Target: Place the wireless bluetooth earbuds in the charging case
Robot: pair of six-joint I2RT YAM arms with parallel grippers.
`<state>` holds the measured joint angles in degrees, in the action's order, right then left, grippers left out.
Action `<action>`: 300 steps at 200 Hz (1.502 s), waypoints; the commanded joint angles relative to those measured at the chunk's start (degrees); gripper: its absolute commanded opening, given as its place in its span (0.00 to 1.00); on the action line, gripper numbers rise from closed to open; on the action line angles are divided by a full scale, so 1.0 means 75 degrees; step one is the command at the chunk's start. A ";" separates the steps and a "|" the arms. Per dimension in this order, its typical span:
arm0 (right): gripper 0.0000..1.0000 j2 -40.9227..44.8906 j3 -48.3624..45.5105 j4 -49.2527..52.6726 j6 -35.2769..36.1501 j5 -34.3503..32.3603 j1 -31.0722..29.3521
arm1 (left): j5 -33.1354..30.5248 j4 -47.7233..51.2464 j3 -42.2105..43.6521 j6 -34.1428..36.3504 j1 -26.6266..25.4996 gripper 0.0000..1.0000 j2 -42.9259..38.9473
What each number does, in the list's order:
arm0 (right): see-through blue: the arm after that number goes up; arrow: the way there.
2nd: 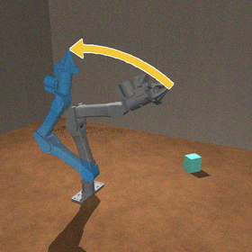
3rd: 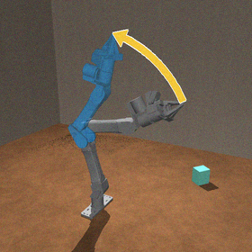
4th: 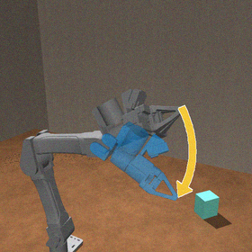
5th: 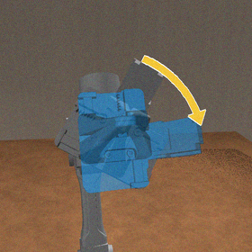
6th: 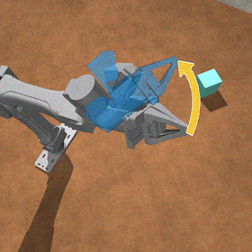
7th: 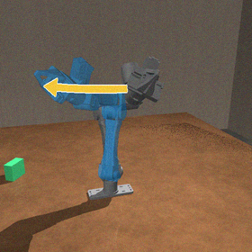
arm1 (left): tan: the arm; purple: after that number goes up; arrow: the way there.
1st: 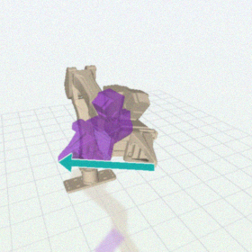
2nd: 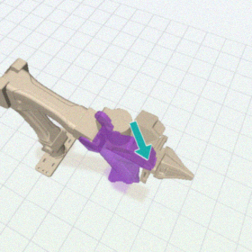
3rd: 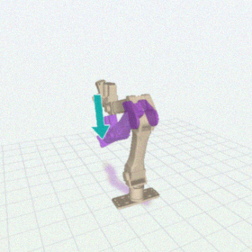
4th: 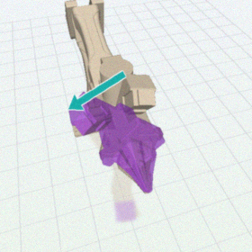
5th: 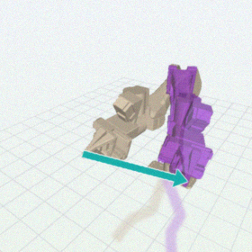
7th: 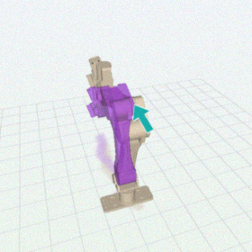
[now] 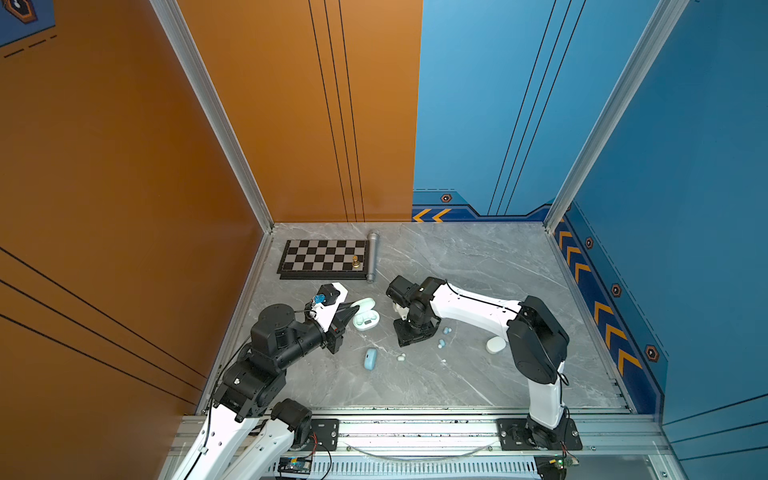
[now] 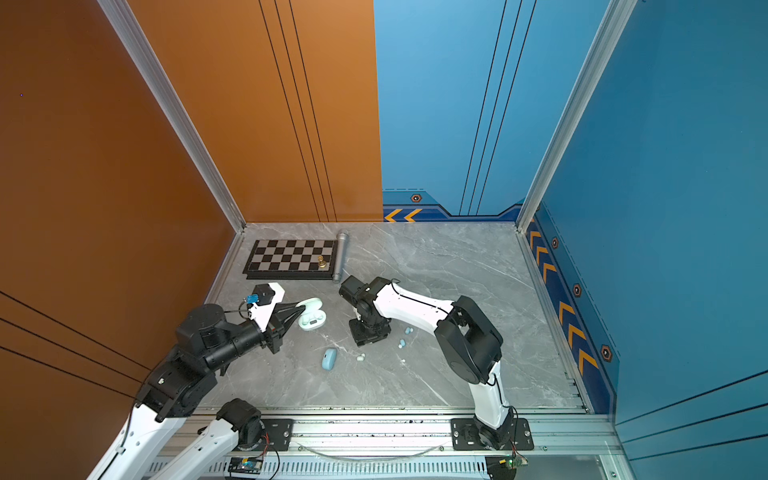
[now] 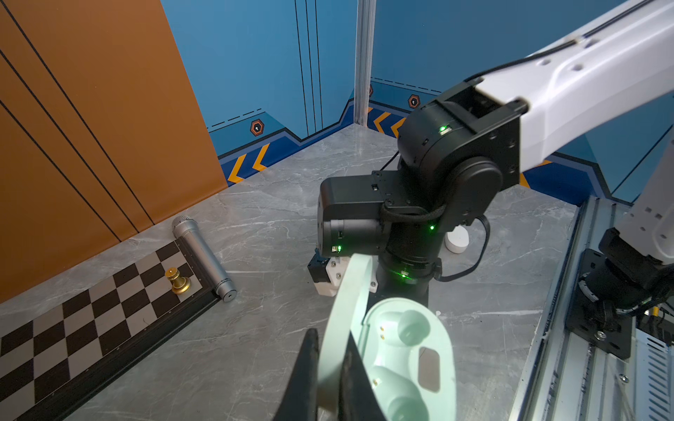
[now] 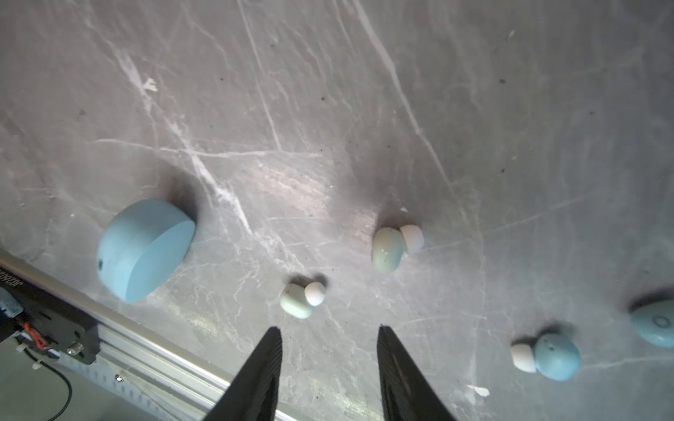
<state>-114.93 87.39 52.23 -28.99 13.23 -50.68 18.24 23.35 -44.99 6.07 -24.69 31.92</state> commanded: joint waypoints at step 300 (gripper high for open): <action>0.39 0.1305 -0.2007 -0.2643 -0.4461 -0.0068 0.1522 | 0.0352 -0.0238 0.0135 0.0012 0.0038 0.00 0.0152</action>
<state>-105.97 76.12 43.57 -49.65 9.37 -37.87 18.79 23.35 -44.97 6.13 -24.64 32.62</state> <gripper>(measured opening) 0.387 0.104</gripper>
